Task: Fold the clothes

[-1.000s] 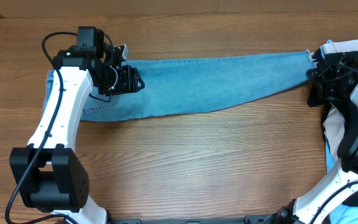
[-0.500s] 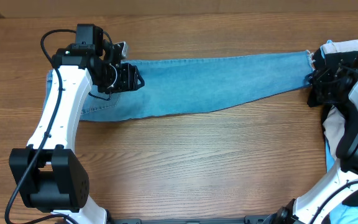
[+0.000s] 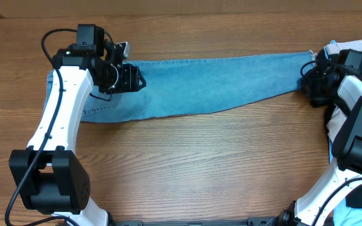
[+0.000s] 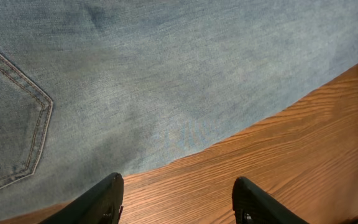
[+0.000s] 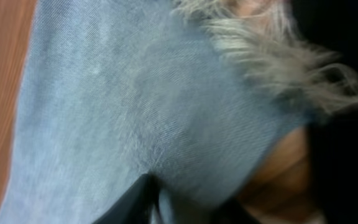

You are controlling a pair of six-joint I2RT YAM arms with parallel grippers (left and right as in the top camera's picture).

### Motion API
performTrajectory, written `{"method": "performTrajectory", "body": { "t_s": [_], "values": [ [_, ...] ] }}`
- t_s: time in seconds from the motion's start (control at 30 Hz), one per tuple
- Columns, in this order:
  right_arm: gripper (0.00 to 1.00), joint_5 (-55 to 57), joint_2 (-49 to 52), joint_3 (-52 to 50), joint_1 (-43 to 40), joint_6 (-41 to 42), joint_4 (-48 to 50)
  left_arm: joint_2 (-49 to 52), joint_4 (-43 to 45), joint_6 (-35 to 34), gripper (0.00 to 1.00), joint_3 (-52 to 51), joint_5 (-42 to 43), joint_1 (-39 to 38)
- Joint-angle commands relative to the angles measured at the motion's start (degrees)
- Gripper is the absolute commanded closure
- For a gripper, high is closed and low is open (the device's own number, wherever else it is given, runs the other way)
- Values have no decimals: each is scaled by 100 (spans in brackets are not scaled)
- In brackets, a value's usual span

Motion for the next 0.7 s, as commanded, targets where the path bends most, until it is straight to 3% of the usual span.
{"method": "performTrajectory", "body": {
  "t_s": [0.0, 0.13, 0.3, 0.47, 0.67],
  "values": [
    [96, -4, 125, 26, -227, -529, 4, -87, 13, 153, 41, 149, 90, 0],
    [96, -802, -319, 28, -343, -1290, -50, -90, -129, 313, 43, 372, 79, 111],
    [96, -1272, -1088, 28, 94, -1967, -321, -90, -1014, 382, 44, 1738, 90, 695],
    [96, -1237, -1377, 26, 1058, -2013, -868, -92, -1860, 407, 44, 3060, 87, 1204],
    [96, -1239, -1377, 26, 2767, -2236, -1298, -94, -2135, 402, 41, 3652, 90, 1351]
  ]
}}
